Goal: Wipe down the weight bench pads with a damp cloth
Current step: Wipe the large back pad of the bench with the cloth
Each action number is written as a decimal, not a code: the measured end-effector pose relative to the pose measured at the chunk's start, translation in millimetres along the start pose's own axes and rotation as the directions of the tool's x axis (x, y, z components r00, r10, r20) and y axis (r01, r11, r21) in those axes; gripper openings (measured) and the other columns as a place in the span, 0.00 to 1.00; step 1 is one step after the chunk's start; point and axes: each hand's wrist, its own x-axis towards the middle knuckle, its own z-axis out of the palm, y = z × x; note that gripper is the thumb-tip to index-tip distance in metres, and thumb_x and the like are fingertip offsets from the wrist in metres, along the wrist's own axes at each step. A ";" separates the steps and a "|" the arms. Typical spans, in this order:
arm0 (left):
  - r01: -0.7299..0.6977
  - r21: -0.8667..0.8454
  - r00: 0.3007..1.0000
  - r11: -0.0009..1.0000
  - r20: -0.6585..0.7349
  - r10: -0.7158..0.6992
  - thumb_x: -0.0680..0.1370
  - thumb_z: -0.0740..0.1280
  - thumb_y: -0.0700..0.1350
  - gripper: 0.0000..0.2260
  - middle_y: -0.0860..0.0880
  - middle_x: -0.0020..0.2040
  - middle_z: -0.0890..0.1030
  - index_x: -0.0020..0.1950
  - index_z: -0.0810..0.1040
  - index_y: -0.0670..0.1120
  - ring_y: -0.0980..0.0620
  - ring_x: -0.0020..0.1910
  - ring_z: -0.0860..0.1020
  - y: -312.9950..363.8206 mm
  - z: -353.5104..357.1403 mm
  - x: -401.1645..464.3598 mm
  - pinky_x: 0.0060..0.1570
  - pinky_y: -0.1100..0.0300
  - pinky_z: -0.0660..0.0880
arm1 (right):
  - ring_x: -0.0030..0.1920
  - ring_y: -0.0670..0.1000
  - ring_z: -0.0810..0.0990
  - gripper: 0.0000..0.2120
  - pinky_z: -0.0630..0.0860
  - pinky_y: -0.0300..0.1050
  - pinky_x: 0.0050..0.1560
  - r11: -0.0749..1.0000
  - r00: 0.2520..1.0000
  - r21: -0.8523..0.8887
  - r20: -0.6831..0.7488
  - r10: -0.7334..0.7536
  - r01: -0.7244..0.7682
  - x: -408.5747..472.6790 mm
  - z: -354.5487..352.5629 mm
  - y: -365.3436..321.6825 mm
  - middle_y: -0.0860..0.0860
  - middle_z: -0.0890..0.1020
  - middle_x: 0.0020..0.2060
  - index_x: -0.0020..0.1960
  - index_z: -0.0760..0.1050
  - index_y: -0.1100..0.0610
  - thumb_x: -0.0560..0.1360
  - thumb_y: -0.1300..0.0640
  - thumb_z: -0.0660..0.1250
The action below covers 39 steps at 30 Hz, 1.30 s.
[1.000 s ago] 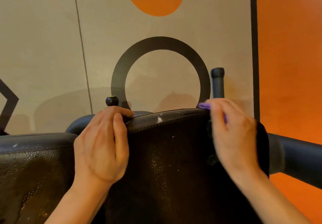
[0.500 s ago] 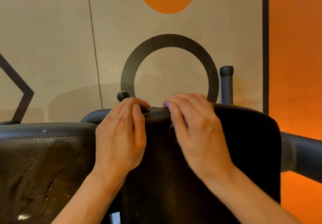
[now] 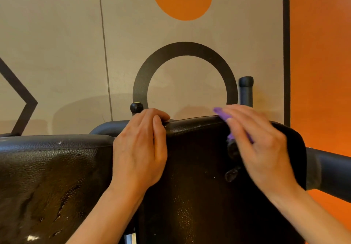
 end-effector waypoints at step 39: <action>-0.279 0.555 0.953 0.784 0.263 0.153 0.82 0.53 0.48 0.17 0.44 0.52 0.81 0.56 0.79 0.44 0.43 0.50 0.79 -57.3 -106.7 -17.9 0.55 0.48 0.71 | 0.57 0.45 0.75 0.12 0.70 0.43 0.64 0.990 0.997 -0.118 0.025 -0.075 0.078 -0.8 69.2 -100.5 0.49 0.80 0.52 0.57 0.79 0.57 0.80 0.56 0.59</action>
